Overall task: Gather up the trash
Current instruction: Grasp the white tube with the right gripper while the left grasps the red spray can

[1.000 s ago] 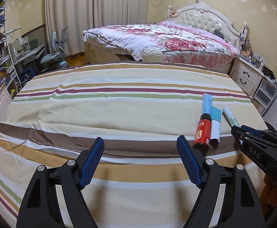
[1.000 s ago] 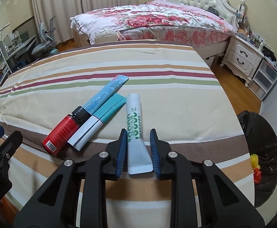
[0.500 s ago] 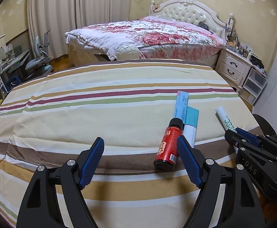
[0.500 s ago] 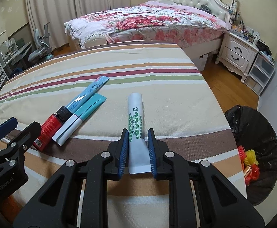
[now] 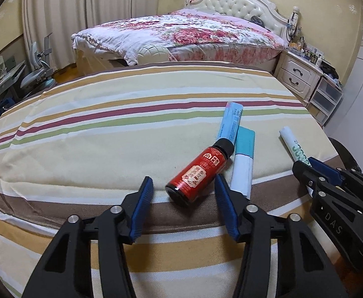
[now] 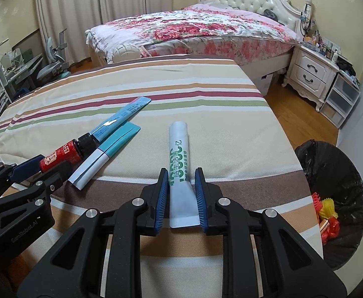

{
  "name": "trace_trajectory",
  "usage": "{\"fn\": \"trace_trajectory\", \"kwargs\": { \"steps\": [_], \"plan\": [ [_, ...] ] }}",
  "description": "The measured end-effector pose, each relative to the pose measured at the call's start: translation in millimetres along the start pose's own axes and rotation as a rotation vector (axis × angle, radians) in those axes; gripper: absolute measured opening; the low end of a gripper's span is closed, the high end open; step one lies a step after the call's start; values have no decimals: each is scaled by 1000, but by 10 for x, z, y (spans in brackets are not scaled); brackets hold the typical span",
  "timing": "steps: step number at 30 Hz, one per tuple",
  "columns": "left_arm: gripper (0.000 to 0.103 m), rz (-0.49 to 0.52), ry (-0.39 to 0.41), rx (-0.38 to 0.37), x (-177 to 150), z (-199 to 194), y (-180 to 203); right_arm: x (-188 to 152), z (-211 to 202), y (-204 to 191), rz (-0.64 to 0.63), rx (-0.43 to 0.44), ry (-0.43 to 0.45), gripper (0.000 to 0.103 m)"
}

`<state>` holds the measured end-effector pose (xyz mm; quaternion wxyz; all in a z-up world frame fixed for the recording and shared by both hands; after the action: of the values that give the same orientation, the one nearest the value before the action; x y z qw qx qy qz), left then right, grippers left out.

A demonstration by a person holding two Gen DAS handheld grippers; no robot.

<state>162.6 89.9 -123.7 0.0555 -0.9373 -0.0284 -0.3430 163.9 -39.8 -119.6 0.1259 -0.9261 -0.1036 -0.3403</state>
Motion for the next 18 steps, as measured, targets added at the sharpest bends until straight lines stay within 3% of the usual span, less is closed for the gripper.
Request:
{"fn": "trace_trajectory", "kwargs": {
  "steps": [4, 14, 15, 18],
  "plan": [
    [36, 14, 8, -19, -23, -27, 29, 0, 3, -3, 0, 0, 1, 23],
    [35, -14, -7, -19, -190, -147, -147, 5, -1, -13, 1, 2, 1, 23],
    [36, -11, -9, -8, -194, -149, -155, 5, -2, -12, 0, 2, 1, 23],
    [53, -5, 8, 14, -147, -148, -157, 4, -7, -17, -6, -3, 1, 23]
  ]
}}
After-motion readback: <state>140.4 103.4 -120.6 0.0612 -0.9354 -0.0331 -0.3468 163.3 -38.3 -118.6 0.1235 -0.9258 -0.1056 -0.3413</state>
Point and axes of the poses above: each gripper's, at about its wrist camera, not at the fingertips, and z roughly the way its jaws point, y to its right, x to its top, the point moved 8 cm from there along z, roughly the way its jaws point, and after that the axes turned 11 degrees about x, right-handed, at the moved point
